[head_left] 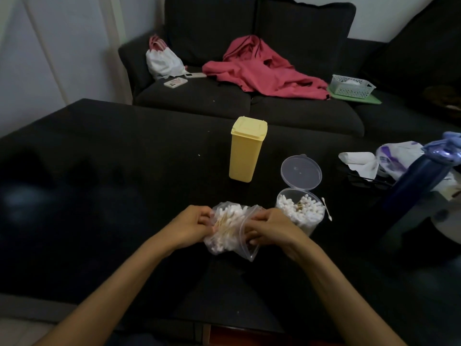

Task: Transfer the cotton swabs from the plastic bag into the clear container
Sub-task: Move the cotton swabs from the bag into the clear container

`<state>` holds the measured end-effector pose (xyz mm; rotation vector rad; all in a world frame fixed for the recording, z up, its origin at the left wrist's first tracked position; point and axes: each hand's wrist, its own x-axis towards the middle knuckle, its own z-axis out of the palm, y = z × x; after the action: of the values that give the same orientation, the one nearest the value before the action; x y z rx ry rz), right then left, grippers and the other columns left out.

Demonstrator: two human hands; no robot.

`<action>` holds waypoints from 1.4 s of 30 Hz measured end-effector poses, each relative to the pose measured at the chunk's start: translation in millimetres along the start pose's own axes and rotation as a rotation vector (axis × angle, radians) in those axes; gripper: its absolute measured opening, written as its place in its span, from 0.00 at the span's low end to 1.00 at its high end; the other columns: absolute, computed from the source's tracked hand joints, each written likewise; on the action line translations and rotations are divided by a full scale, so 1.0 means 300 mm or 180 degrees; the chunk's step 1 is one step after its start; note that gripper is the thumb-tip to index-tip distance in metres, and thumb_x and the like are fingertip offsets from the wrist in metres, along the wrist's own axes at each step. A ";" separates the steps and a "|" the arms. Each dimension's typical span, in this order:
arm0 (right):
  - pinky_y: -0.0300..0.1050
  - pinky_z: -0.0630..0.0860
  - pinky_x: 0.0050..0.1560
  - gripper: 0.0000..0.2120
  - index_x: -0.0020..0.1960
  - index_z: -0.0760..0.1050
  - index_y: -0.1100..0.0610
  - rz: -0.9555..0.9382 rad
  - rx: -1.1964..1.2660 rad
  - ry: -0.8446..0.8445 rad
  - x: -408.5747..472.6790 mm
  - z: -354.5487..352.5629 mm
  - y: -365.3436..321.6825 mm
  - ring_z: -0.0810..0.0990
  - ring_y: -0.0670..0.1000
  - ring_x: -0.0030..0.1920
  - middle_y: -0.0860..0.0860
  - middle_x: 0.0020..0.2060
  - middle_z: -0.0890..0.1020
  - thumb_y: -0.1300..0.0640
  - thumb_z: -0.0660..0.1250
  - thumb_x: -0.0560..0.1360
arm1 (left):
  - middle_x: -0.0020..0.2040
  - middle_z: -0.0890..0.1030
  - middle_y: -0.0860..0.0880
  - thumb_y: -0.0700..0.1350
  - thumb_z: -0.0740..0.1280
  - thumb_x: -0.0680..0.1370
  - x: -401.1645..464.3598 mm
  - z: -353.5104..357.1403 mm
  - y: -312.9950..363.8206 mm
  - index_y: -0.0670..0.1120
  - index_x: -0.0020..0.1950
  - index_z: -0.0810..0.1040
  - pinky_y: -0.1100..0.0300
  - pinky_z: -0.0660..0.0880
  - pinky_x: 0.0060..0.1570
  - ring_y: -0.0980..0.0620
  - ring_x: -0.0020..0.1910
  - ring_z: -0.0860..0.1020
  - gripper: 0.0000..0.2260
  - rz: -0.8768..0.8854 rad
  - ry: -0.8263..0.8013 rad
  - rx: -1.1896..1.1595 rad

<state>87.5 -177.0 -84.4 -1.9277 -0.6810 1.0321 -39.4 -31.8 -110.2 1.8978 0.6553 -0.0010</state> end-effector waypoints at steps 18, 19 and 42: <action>0.38 0.77 0.44 0.05 0.43 0.75 0.54 0.0016 -0.0664 0.0320 0.004 -0.002 0.002 0.80 0.46 0.44 0.51 0.43 0.80 0.60 0.64 0.76 | 0.62 0.74 0.56 0.49 0.66 0.76 0.002 0.046 0.024 0.59 0.69 0.66 0.53 0.76 0.58 0.58 0.58 0.76 0.22 0.0653 0.0116 0.0575; 0.38 0.77 0.45 0.04 0.43 0.76 0.55 0.0015 -0.0693 0.0328 0.006 -0.004 0.003 0.80 0.47 0.44 0.52 0.44 0.80 0.61 0.65 0.76 | 0.60 0.76 0.56 0.50 0.65 0.77 0.008 0.048 0.019 0.58 0.67 0.70 0.52 0.76 0.58 0.58 0.57 0.77 0.18 0.0555 0.0080 0.0419; 0.37 0.80 0.45 0.06 0.48 0.79 0.54 -0.0472 -0.0764 -0.0268 -0.030 -0.040 -0.001 0.84 0.46 0.44 0.52 0.44 0.84 0.63 0.68 0.73 | 0.52 0.78 0.50 0.44 0.70 0.74 0.025 0.048 0.040 0.49 0.60 0.71 0.60 0.76 0.45 0.55 0.49 0.79 0.16 -0.0243 -0.0094 -0.0634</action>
<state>93.1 -188.5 -76.7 -2.0093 -1.0196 0.9787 -23.6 -44.1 -108.3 1.6780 0.6817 -0.0121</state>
